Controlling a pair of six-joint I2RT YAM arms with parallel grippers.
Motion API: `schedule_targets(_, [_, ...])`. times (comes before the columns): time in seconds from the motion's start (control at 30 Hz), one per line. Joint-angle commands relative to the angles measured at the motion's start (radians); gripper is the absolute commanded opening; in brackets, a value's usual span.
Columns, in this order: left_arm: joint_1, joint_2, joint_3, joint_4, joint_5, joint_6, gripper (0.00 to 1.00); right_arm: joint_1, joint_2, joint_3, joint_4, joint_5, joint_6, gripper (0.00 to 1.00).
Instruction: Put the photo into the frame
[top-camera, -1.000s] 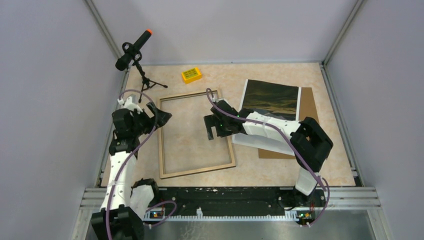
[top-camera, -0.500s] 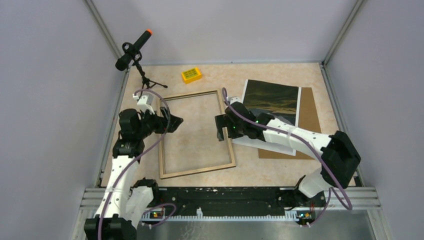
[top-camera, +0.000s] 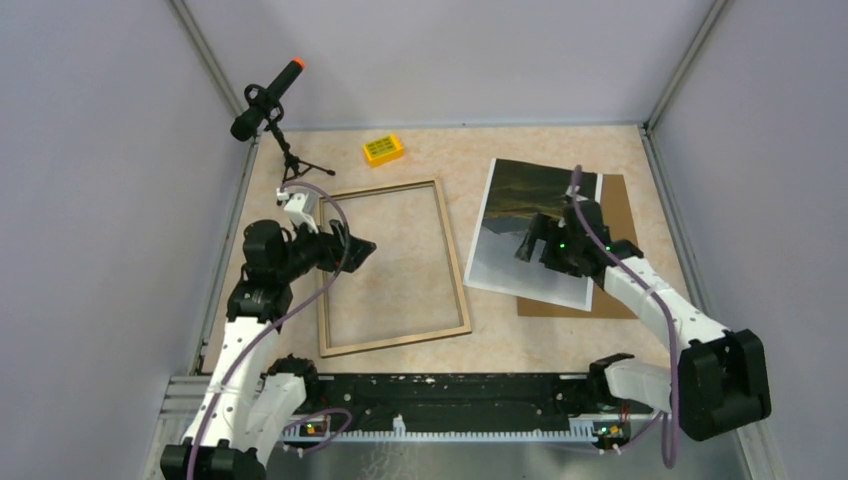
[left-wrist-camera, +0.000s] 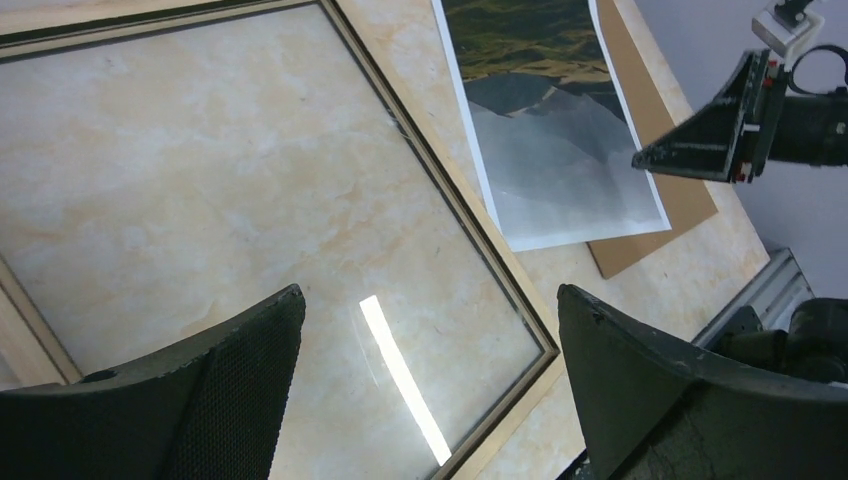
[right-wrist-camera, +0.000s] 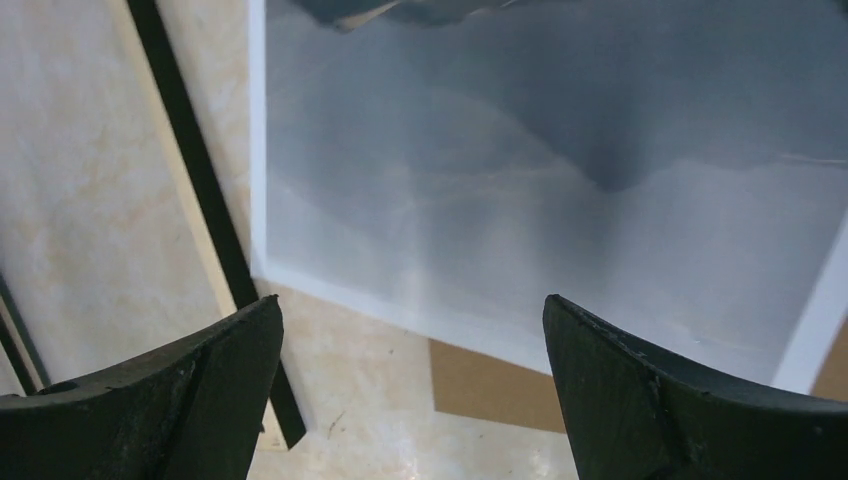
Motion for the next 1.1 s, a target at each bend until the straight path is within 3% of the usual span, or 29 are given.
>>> schedule_targets(0.0, [-0.041,0.000,-0.008,0.064,0.073,0.001,0.98,-0.220,-0.058,-0.045,0.079,-0.188,-0.033,0.99])
schedule_targets(0.13, [-0.105,0.036,-0.006,0.061,0.090,0.006,0.98,-0.513,0.015,-0.072,0.146,-0.381,-0.042,0.99])
schedule_targets(0.3, [-0.204,0.111,0.013,0.027,0.060,0.022,0.98,-0.703,0.087,-0.073,0.087,-0.449,-0.099,0.94])
schedule_targets(0.5, [-0.344,0.211,0.020,0.007,0.053,0.030,0.98,-0.721,0.065,-0.065,0.043,-0.334,-0.163,0.95])
schedule_targets(0.63, [-0.410,0.259,0.022,-0.001,0.027,0.038,0.98,-0.726,0.093,-0.047,0.123,-0.352,-0.147,0.96])
schedule_targets(0.83, [-0.539,0.303,0.021,-0.008,0.003,0.054,0.98,-0.737,0.296,0.129,0.249,-0.378,-0.125,0.93])
schedule_targets(1.07, [-0.556,0.336,0.130,-0.034,-0.045,0.056,0.98,-0.771,0.601,0.361,0.450,-0.544,-0.032,0.68])
